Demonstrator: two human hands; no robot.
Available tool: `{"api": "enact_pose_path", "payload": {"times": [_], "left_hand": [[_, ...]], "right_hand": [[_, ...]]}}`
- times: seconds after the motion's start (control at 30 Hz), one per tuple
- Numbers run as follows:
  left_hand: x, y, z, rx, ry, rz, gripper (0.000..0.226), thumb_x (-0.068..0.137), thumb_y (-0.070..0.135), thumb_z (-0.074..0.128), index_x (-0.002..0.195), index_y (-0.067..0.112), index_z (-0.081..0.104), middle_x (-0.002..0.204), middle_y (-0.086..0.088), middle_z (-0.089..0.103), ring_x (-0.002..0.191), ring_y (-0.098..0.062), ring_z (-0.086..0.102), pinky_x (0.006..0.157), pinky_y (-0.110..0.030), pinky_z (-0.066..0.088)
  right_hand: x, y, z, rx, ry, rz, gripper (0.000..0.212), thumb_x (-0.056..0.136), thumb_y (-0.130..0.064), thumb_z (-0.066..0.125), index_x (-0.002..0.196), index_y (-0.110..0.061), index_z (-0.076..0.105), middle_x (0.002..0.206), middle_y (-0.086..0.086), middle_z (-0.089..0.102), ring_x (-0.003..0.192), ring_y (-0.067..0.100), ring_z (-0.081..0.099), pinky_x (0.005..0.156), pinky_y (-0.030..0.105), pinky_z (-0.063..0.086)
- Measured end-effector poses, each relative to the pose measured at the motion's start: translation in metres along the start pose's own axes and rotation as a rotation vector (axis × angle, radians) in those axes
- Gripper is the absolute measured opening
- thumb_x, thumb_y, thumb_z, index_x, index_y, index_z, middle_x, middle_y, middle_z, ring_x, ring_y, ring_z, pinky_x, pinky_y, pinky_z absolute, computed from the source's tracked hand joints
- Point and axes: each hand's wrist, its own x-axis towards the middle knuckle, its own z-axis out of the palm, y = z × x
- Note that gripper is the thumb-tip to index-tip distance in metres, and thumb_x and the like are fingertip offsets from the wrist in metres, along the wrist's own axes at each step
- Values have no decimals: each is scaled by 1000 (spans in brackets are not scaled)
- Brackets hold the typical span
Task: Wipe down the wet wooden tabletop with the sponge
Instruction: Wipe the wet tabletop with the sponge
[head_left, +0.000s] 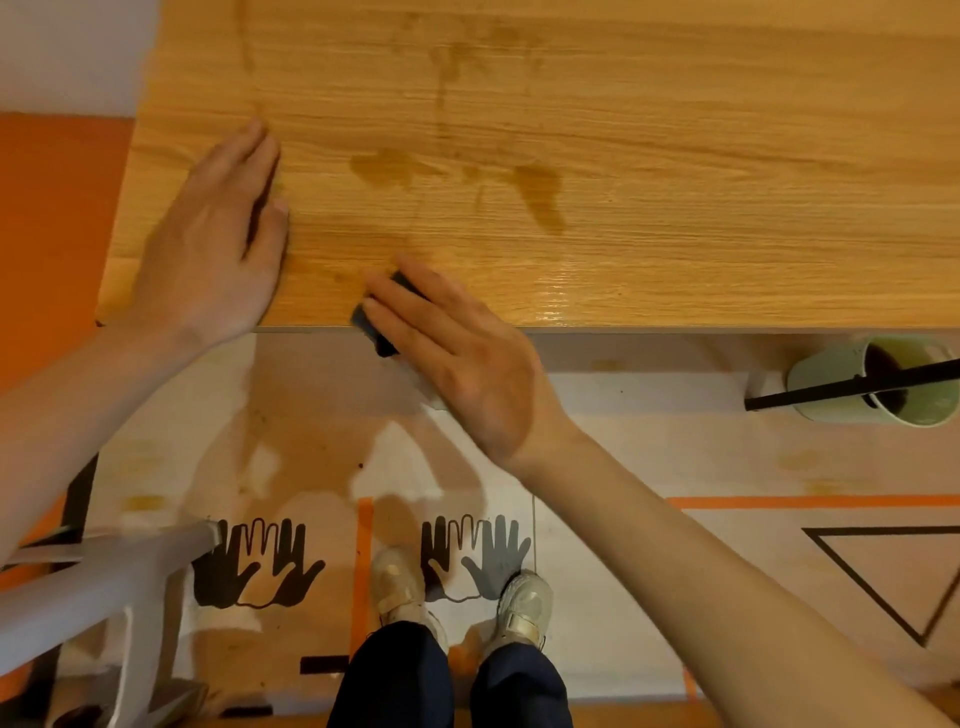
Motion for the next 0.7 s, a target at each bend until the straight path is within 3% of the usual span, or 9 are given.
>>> {"api": "enact_pose_path", "payload": {"times": [0.07,0.2,0.37,0.53,0.6,0.7], "left_hand": [[0,-2,0,-16,-8,13,54,110,33,29,160,13,24,169,-1,17,155,-20,14,126,-35,10],[-2,-3,1,-42,4,13,55,110,34,28,160,13,22,169,0,15,156,-21,13,127,-36,11],[-2,0,0,-22,18,39,55,110,32,28,159,7,23,169,-6,16,156,-21,13,127,-38,11],[-2,-1,3,3,50,60,53,110,29,30,158,6,26,168,-7,19,155,-20,15,127,-38,15],[-2,-1,3,3,51,66,53,110,29,31,158,6,26,168,-6,20,155,-20,15,127,-36,14],[-2,-2,3,-10,46,58,54,110,30,31,159,7,25,168,-6,18,156,-19,14,127,-33,9]], "right_hand": [[-24,23,-32,-23,-73,60,43,91,2,64,133,-3,56,141,11,53,136,27,43,114,43,35],[-80,63,-95,-166,-37,254,38,95,-5,61,132,-1,54,141,14,50,137,32,42,110,54,37],[-43,24,-53,-112,-29,314,39,96,-16,60,133,-4,55,141,11,51,138,30,40,112,50,35],[26,-41,19,24,-47,217,36,94,-14,58,128,-2,59,136,14,57,135,32,45,114,44,33],[32,-40,13,52,-112,175,37,96,-19,53,128,-2,60,136,14,57,135,31,44,112,45,36],[2,-4,-33,96,-193,280,39,99,-24,48,134,-7,55,144,8,50,142,23,35,116,44,31]]}}
